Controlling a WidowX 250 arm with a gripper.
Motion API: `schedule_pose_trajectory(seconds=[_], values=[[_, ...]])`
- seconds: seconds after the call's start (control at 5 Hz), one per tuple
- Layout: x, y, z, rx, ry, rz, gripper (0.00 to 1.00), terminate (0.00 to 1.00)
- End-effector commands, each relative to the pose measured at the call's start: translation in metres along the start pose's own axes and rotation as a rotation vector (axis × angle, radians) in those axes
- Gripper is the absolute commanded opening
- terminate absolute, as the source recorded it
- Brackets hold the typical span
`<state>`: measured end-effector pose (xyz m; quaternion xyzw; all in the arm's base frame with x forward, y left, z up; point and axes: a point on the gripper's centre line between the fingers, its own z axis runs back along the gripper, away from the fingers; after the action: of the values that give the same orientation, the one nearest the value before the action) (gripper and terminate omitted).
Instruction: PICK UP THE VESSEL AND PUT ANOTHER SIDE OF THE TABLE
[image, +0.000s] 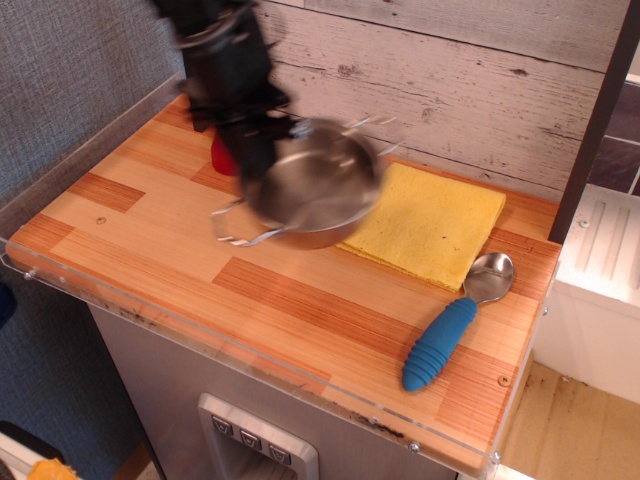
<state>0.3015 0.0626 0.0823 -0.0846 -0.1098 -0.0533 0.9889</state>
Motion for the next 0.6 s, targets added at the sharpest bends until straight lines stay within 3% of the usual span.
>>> schedule_pose_trajectory(seconds=[0.0, 0.4], values=[[-0.014, 0.052, -0.009, 0.129, 0.047, 0.032, 0.00, 0.00], [-0.025, 0.067, -0.030, 0.157, 0.121, 0.028, 0.00, 0.00]])
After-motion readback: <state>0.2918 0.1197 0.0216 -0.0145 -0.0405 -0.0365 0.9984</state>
